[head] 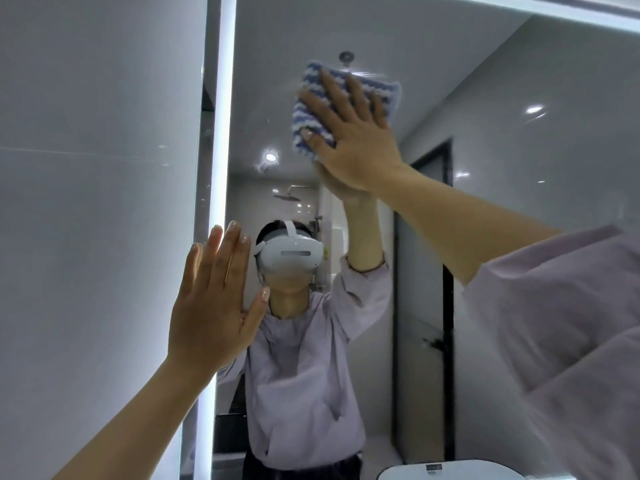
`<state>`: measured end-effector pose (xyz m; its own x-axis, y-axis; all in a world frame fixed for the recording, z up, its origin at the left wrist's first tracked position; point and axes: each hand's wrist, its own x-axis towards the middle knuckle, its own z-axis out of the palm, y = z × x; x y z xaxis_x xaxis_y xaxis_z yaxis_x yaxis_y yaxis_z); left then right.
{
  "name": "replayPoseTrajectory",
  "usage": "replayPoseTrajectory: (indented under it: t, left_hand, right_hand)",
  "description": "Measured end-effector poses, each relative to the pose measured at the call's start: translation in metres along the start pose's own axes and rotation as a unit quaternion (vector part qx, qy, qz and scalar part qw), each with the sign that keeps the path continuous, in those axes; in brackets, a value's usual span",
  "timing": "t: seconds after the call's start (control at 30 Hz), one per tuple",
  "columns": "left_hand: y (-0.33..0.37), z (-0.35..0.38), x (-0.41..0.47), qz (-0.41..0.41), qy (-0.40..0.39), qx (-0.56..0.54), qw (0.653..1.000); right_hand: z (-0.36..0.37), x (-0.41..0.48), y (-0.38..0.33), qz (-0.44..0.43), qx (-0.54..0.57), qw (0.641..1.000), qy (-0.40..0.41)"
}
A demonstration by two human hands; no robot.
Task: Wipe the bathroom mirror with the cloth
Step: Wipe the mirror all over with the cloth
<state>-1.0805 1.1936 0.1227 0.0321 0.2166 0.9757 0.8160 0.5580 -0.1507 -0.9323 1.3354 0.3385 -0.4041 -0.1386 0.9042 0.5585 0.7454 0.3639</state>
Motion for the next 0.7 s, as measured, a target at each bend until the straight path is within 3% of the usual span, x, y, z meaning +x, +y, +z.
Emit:
replayPoseTrajectory:
  t: [0.17,0.4,0.57,0.7]
  left_hand:
    - [0.0,-0.001,0.001,-0.001,-0.008,-0.004,1.0]
    - [-0.004,-0.014,0.002,0.014,-0.044,-0.002,0.999]
    - [-0.005,-0.026,0.004,0.025,-0.064,0.003,0.998]
    - [-0.001,-0.032,0.005,0.017,-0.068,-0.012,0.997]
  right_hand:
    - [-0.003,-0.016,0.039,0.112,0.033,0.993,0.007]
    - [-0.004,-0.02,0.041,0.123,0.052,0.991,0.015]
    - [-0.009,-0.017,0.063,0.222,0.083,0.971,0.014]
    - [-0.008,-0.015,0.055,0.237,0.089,0.967,0.005]
